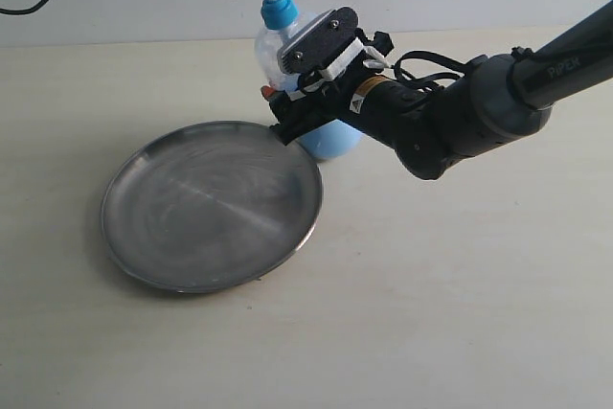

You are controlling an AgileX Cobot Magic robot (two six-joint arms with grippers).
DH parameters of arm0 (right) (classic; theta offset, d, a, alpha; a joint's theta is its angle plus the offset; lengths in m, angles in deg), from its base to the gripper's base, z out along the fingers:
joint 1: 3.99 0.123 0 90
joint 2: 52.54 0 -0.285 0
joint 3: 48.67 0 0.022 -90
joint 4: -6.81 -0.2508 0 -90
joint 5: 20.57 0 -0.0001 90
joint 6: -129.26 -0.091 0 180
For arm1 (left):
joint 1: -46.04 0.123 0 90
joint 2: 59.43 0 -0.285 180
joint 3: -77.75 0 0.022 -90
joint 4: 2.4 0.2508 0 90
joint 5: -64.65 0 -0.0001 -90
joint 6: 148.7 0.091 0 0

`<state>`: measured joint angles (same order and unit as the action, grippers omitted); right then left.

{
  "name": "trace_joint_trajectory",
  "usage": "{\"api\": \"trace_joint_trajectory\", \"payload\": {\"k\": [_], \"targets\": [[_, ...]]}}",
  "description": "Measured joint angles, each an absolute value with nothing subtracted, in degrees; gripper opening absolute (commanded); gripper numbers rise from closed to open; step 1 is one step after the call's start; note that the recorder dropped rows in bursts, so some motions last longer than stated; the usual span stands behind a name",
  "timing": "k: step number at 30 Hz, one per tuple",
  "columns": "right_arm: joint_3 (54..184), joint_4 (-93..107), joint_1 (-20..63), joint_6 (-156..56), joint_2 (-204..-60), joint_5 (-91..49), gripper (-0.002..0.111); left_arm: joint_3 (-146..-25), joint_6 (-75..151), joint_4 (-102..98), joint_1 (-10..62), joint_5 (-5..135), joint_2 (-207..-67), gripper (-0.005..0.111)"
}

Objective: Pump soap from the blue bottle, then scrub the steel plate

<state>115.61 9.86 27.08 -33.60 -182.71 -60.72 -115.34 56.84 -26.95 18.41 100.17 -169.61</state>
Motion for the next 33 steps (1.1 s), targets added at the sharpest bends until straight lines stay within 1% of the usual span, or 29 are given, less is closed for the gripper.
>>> {"api": "trace_joint_trajectory", "payload": {"k": [33], "targets": [[115.61,8.99,27.08,-34.41,-182.71,-60.72,0.0,-116.79,56.72,-29.59,18.41,100.61,-172.12,0.0]]}}
